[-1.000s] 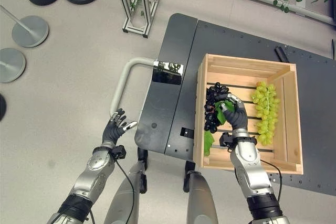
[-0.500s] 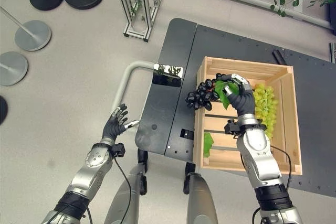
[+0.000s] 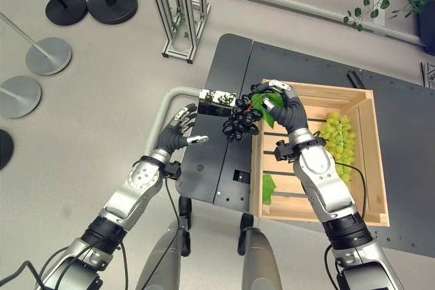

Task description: Pick up the fruits from the basket on one side to the basket on the other side

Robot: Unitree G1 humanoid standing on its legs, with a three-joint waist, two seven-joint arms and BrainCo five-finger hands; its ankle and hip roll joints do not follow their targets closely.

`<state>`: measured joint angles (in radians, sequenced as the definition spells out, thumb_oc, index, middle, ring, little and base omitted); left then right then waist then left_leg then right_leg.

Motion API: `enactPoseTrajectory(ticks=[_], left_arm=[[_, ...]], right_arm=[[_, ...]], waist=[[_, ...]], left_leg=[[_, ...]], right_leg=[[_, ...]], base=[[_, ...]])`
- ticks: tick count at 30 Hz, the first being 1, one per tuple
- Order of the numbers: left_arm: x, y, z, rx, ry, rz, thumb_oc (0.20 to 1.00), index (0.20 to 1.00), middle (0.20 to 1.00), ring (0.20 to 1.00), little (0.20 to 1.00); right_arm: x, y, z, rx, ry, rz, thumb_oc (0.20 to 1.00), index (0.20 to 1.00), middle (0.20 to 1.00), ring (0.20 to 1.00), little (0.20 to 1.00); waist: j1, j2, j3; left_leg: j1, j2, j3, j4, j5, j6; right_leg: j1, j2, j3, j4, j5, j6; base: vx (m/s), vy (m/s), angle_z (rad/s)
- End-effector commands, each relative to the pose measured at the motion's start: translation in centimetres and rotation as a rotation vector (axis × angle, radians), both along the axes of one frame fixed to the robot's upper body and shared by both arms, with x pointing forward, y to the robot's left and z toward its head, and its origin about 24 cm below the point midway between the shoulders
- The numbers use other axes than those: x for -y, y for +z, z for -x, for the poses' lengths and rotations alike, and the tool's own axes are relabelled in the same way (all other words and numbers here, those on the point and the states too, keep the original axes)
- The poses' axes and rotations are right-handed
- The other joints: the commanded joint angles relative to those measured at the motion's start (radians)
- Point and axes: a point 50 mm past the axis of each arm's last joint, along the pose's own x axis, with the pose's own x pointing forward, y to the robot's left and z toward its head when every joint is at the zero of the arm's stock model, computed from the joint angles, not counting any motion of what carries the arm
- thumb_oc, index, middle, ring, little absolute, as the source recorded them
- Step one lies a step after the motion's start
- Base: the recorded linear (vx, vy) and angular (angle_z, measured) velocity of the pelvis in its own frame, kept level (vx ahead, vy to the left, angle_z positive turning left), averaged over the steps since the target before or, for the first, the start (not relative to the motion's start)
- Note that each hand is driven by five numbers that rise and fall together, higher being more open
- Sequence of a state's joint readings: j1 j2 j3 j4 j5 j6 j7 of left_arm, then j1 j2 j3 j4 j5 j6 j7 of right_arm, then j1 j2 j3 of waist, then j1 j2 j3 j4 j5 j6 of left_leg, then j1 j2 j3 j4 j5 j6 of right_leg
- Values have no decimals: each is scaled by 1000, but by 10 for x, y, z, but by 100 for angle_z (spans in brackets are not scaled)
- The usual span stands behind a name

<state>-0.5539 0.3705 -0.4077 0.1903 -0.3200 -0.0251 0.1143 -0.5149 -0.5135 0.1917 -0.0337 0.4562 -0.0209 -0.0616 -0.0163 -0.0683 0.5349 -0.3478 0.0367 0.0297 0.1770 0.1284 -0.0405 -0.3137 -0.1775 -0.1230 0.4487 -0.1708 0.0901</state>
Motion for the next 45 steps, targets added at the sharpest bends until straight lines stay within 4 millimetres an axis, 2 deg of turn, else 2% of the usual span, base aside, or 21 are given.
enactPoseTrajectory(ticks=[1,9,16,22,27,40,43,45], left_arm=[[15,-4,3,66,17,-44,1000,1000,1000,1000,1000],[39,-3,0,125,18,-139,1000,1000,1000,1000,1000],[45,-2,-1,139,1,-167,1000,1000,1000,1000,1000],[50,-4,-5,83,-1,-98,1000,1000,1000,1000,1000],[56,0,-8,19,21,64,1000,1000,1000,1000,1000],[51,5,-14,-95,63,354,1000,1000,1000,1000,1000],[50,10,-13,-79,57,364,1000,1000,1000,1000,1000],[45,20,-10,8,66,297,1000,1000,1000,1000,1000]], right_arm=[[-16,22,2,102,97,-90,200,200,200,200,200],[-42,29,2,112,209,-113,200,200,200,200,200],[-59,32,3,105,294,-74,200,200,200,200,200],[-81,28,7,84,379,-74,200,200,200,200,200],[-104,28,15,80,447,-83,200,200,200,200,200],[-129,26,24,88,461,-83,200,200,200,200,200],[-130,24,24,89,446,-85,200,200,200,200,200],[-128,22,23,86,428,-87,200,200,200,200,200]], waist=[[-29,-10,-159],[-31,-16,-170],[-33,-14,-180],[-34,-11,-189],[-34,-8,-193],[-34,-5,-203],[-34,-5,-203],[-29,-4,-205]], left_leg=[[-3,17,-58,114,-213,-23],[-4,20,-59,115,-211,-28],[2,22,-58,117,-212,-31],[8,25,-56,113,-212,-34],[5,25,-56,119,-212,-34],[11,23,-56,118,-208,-34],[11,22,-57,116,-207,-35],[13,22,-58,112,-207,-35]], right_leg=[[-11,-28,49,-142,70,54],[-8,-25,46,-145,68,54],[-1,-25,49,-150,66,53],[3,-22,50,-152,65,52],[6,-24,50,-150,65,50],[18,-24,49,-155,67,51],[20,-25,48,-156,67,51],[23,-25,46,-158,68,50]], base=[[0,0,0],[0,0,0],[0,0,0],[0,0,0],[0,0,0],[0,0,0],[0,0,0],[0,0,0]])
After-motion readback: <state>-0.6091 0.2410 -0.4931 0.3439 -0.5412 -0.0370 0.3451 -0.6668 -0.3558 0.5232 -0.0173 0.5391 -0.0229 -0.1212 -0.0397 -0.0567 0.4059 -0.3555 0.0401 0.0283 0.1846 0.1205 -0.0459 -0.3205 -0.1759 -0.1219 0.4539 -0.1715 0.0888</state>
